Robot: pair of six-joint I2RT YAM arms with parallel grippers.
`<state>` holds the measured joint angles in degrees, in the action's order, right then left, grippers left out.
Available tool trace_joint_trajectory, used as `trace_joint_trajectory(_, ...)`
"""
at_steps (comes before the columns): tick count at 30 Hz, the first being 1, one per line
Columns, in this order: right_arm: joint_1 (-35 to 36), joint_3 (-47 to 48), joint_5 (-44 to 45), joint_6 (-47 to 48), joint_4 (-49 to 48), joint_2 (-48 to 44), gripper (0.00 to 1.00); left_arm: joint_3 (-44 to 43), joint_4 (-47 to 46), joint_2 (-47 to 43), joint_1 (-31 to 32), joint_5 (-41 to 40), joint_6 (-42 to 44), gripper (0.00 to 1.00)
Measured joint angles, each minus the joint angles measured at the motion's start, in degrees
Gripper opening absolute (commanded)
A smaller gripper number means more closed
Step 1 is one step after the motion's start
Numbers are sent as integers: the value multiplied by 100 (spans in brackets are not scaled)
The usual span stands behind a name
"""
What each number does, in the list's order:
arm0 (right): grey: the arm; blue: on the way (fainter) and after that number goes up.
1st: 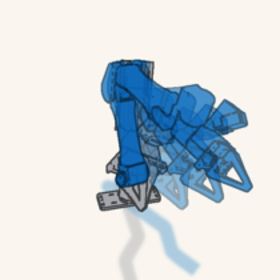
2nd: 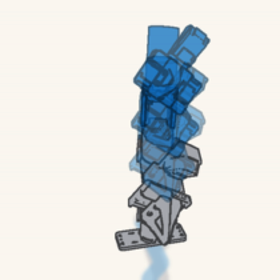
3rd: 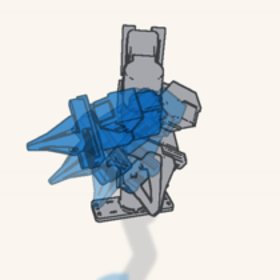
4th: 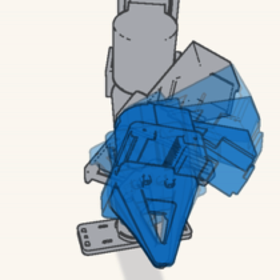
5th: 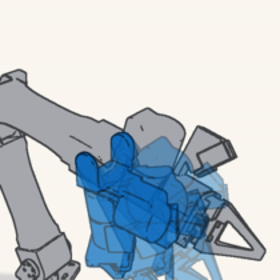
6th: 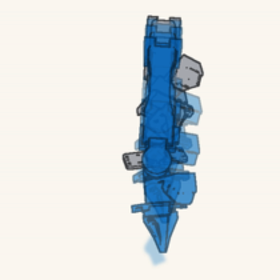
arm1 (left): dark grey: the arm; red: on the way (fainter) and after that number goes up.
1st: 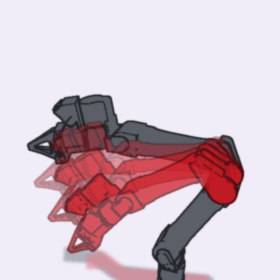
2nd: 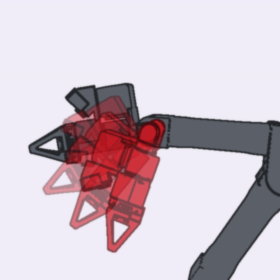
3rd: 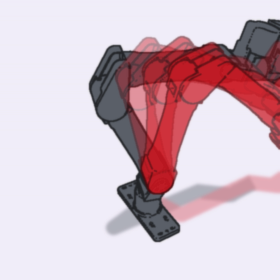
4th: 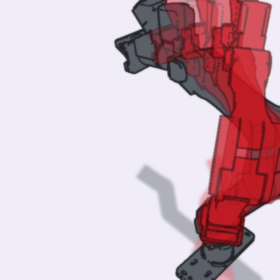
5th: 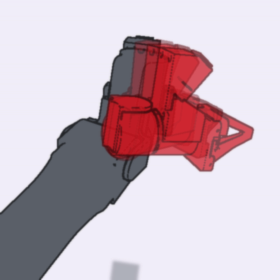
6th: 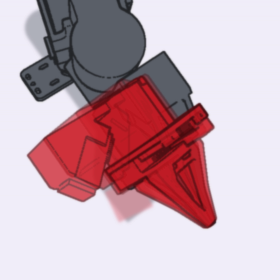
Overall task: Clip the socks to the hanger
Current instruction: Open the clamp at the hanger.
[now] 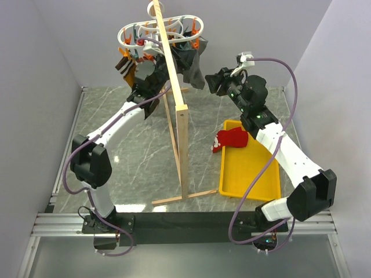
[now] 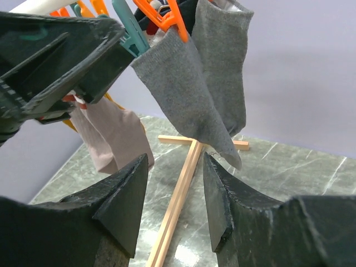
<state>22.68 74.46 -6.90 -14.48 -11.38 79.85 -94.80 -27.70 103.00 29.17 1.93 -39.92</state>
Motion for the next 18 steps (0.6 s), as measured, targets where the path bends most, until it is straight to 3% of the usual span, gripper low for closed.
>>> trace_joint_trajectory(10,0,0,-4,-46,0,0,51,-101,-382,120,-13,-122,98,58)
trace_joint_trajectory(18,9,42,-94,-136,9,70,51,-337,-404,199,-129,-22,256,56)
